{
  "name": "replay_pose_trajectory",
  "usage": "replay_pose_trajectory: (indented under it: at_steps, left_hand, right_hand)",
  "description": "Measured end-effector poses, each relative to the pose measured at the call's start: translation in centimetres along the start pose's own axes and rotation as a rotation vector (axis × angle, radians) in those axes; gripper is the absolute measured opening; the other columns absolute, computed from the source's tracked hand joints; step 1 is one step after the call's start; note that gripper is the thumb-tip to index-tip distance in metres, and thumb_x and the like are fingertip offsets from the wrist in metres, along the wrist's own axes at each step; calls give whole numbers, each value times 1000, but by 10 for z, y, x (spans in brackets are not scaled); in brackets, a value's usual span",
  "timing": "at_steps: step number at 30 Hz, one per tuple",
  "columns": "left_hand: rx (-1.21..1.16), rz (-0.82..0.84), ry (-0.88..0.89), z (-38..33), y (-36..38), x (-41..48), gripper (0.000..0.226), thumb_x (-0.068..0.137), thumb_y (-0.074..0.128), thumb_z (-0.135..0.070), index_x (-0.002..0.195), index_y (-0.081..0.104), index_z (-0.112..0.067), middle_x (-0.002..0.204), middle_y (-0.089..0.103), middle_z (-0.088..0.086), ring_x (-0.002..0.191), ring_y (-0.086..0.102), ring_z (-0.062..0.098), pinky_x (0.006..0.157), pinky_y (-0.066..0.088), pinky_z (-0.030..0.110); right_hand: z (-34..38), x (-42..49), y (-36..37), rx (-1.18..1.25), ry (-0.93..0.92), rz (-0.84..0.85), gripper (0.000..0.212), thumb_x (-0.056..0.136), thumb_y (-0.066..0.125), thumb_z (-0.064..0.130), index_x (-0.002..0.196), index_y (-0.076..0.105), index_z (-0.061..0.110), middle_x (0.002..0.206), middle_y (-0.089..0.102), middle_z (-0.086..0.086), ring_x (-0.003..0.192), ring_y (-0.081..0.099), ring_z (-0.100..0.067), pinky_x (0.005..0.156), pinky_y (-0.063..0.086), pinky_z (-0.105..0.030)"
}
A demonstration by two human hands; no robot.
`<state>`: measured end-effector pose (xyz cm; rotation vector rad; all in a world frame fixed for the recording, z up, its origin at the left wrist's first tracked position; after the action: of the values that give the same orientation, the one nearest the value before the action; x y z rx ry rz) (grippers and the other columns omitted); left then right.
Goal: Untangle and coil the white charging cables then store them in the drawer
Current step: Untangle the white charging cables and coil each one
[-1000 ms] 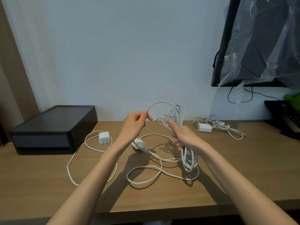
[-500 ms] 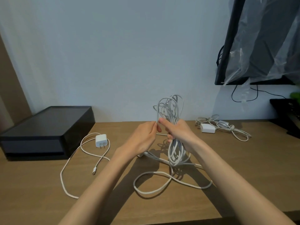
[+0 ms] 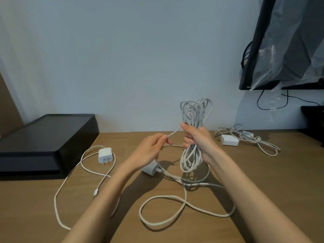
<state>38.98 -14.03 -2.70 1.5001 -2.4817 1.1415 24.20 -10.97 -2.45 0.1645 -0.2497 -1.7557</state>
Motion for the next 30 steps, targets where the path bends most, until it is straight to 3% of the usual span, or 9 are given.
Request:
replay_pose_trajectory:
  at_steps: [5,11,16,18,21,23,26,28,30]
  left_hand:
    - [-126,-98,-121,27,-15,5,27,100,41,-22,88,64,-15,65,45,-1,55,45,8,54,45,23]
    - [-11,-228,-195,47,-34,-1,22,96,50,-28,84,65,-18,67,56,-1,58,45,9,57,36,22]
    - [85,-248,-189,52,-49,-7,23,92,55,-37,84,70,-22,65,58,1,57,44,10,56,34,26]
    - [72,-183,-167,51,-49,-8,24,91,53,-41,84,69,-25,67,58,3,56,43,9,56,34,23]
    - [77,116,-176,56,-35,-12,34,84,46,-55,87,69,-30,68,54,9,54,40,9,55,33,22]
    - [143,216,-218,66,-31,-17,38,80,44,-60,85,70,-32,77,59,17,62,44,16,60,35,28]
    - [183,127,-215,69,-39,-17,21,92,49,-39,87,67,-30,75,63,8,59,45,8,56,33,18]
    - [97,-54,-147,59,-52,-14,18,95,49,-28,90,66,-29,69,60,-8,55,46,-2,52,32,13]
    - [15,-224,-95,53,-63,-14,14,94,52,-26,95,67,-25,75,62,-5,59,48,-1,54,38,14]
  right_hand:
    - [-13,14,-8,176,-12,-48,32,97,52,12,67,43,10,50,31,-1,33,33,-7,37,36,-20]
    - [-31,30,-19,197,-30,-128,18,99,47,13,95,61,3,68,61,-5,44,50,-6,39,41,-18]
    - [-32,32,-24,180,-68,-158,31,101,42,12,76,57,3,69,72,-5,69,68,-17,80,55,-34]
    - [-33,32,-21,296,-73,-119,37,102,40,11,66,48,6,53,58,-3,60,63,-16,85,55,-41]
    - [-35,33,-25,567,-29,-137,40,102,38,10,63,34,15,44,32,3,37,36,-8,55,57,-28]
    - [-36,32,-33,634,29,-184,39,102,39,10,64,31,15,43,29,5,33,29,-5,35,37,-17]
    - [-35,27,-43,551,93,-258,35,101,44,11,67,33,14,42,28,6,30,26,-5,29,26,-15]
    - [-33,23,-46,383,95,-291,28,97,52,13,72,40,12,42,30,6,30,27,-5,29,26,-15]
    - [-32,19,-43,171,98,-274,22,93,60,15,76,46,12,43,34,6,32,30,-5,31,27,-15]
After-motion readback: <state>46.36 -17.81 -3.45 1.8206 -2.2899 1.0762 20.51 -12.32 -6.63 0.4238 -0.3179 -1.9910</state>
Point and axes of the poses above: each hand's wrist, its own x-axis towards the middle knuckle, its own y-axis out of the palm, z = x × y, the point moved 5 cm from there along x, towards the middle knuckle
